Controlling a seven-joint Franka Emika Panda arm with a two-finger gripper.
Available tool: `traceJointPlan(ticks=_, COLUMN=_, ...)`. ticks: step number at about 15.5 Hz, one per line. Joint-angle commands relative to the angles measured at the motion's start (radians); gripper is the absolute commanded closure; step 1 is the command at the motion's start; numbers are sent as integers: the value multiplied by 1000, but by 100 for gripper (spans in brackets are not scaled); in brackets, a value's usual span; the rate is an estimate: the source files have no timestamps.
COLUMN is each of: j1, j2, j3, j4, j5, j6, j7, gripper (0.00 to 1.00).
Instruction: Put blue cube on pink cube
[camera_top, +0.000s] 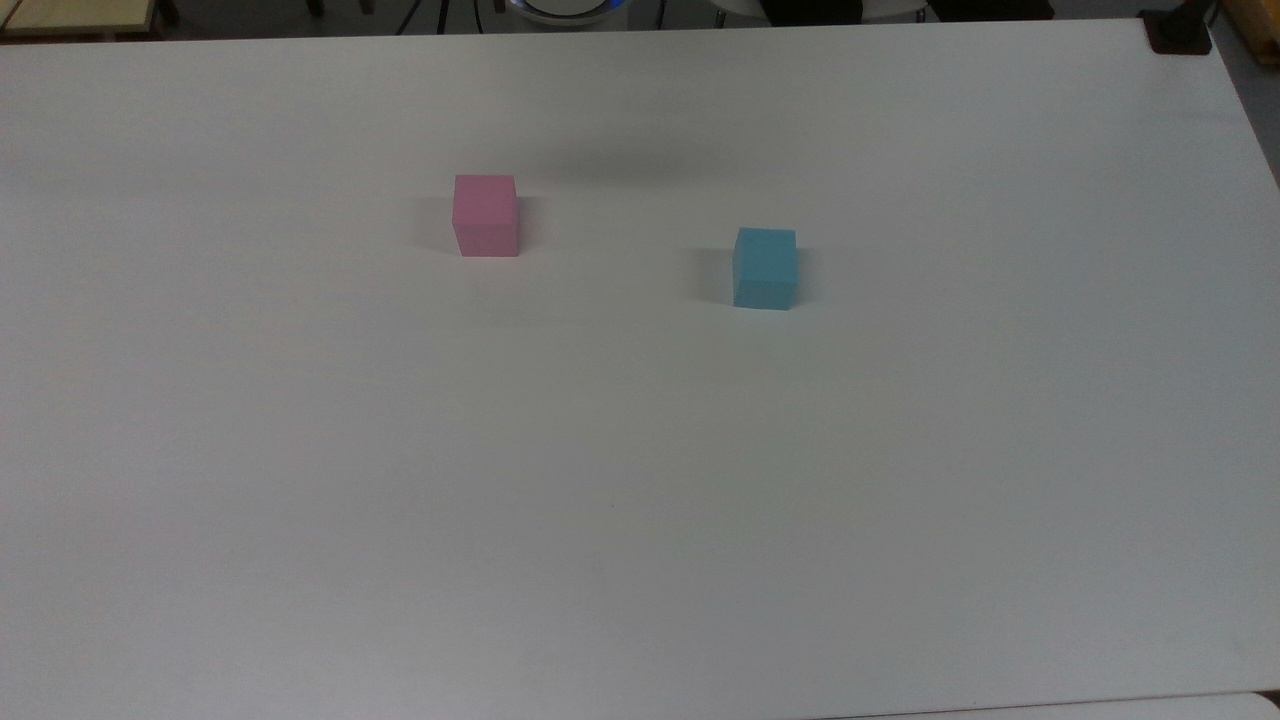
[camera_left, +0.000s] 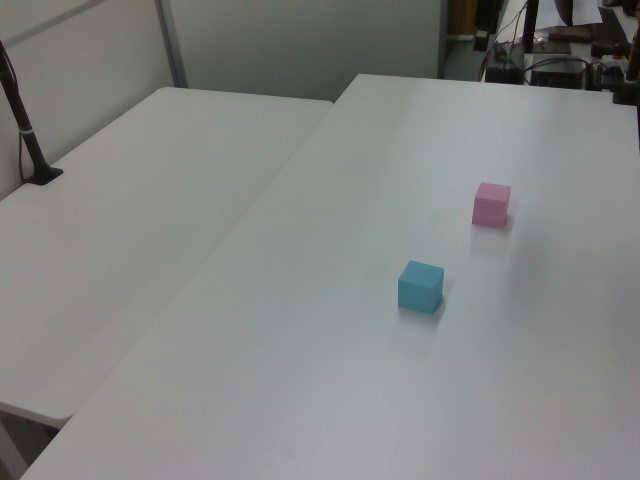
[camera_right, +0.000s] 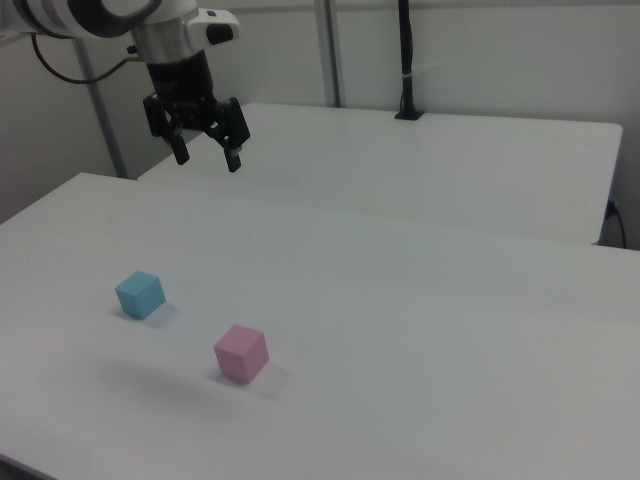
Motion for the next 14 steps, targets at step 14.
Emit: traceJointPlan(ticks=14, j1=32, j2=-9, j3=-22, j4=-13, j5=7, j6=-40, j7=-27, gripper=0)
